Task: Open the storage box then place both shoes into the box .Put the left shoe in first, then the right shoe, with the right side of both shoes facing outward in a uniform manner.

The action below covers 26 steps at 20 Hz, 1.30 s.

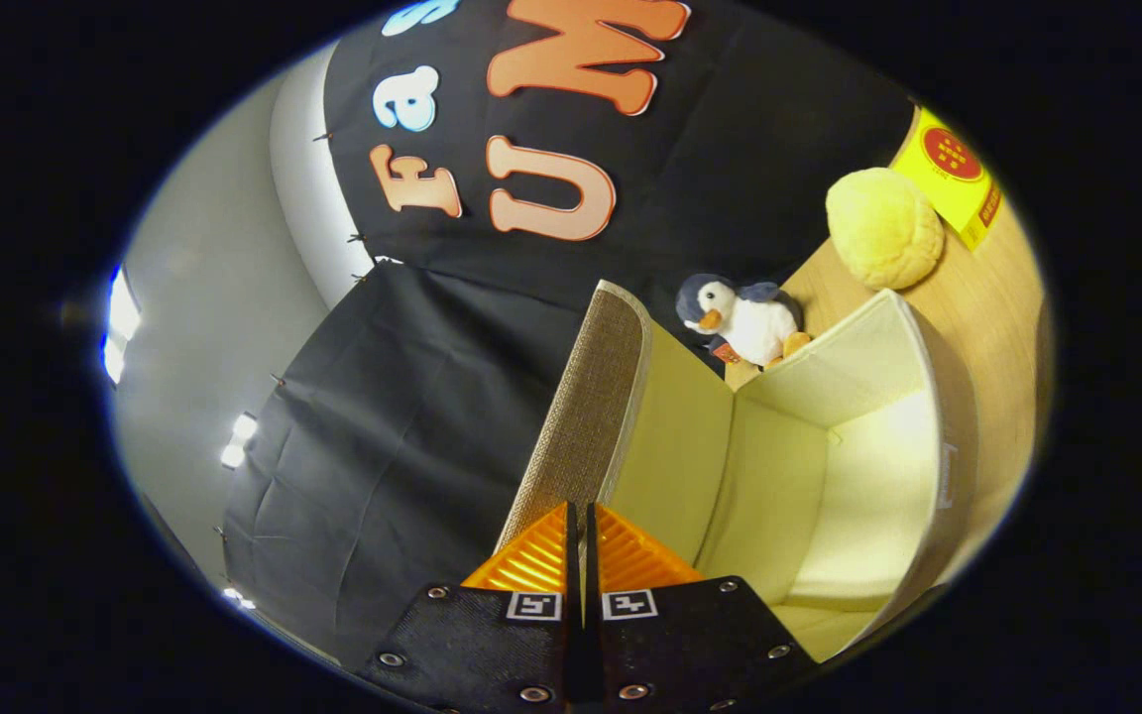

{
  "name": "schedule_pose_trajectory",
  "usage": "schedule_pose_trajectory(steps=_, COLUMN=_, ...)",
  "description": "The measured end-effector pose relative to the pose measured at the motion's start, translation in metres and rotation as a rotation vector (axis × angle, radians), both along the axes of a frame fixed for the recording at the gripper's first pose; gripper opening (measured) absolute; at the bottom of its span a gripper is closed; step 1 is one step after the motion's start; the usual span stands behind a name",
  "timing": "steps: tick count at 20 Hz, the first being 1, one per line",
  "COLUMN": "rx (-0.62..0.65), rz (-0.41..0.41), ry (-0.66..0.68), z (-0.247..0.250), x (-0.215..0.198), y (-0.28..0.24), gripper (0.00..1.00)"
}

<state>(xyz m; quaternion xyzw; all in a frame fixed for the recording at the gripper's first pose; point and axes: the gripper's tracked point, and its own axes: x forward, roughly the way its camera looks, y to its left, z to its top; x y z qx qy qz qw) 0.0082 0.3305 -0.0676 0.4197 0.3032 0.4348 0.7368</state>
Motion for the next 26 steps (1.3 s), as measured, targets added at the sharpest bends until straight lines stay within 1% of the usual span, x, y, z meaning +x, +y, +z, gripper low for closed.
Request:
schedule_pose_trajectory(steps=2, rx=-0.014, rz=0.02, ry=-0.021, z=0.007, x=-0.001, y=0.025, gripper=0.01)
schedule_pose_trajectory(steps=5, rx=-0.063, rz=0.056, ry=-0.037, z=0.002, x=-0.004, y=0.064, gripper=0.01)
schedule_pose_trajectory(steps=9, rx=-0.161, rz=0.101, ry=-0.041, z=-0.022, x=-0.016, y=0.109, gripper=0.01)
schedule_pose_trajectory(steps=11, rx=-0.218, rz=0.111, ry=-0.05, z=-0.032, x=-0.02, y=0.118, gripper=0.02)
schedule_pose_trajectory(steps=12, rx=-0.241, rz=0.115, ry=-0.059, z=-0.038, x=-0.023, y=0.122, gripper=0.08)
schedule_pose_trajectory(steps=13, rx=-0.271, rz=0.112, ry=-0.069, z=-0.04, x=-0.024, y=0.117, gripper=0.29)
schedule_pose_trajectory(steps=15, rx=-0.342, rz=0.078, ry=-0.098, z=-0.048, x=-0.015, y=0.1, gripper=0.7)
schedule_pose_trajectory(steps=16, rx=-0.38, rz=0.044, ry=-0.115, z=-0.052, x=-0.009, y=0.086, gripper=0.82)
schedule_pose_trajectory(steps=17, rx=-0.413, rz=0.012, ry=-0.13, z=-0.053, x=-0.002, y=0.071, gripper=0.98)
schedule_pose_trajectory(steps=20, rx=-0.466, rz=-0.094, ry=-0.147, z=-0.052, x=0.016, y=0.016, gripper=0.98)
schedule_pose_trajectory(steps=23, rx=-0.521, rz=-0.222, ry=-0.147, z=-0.052, x=0.031, y=-0.047, gripper=0.98)
schedule_pose_trajectory(steps=26, rx=-0.595, rz=-0.35, ry=-0.141, z=-0.059, x=0.033, y=-0.121, gripper=0.98)
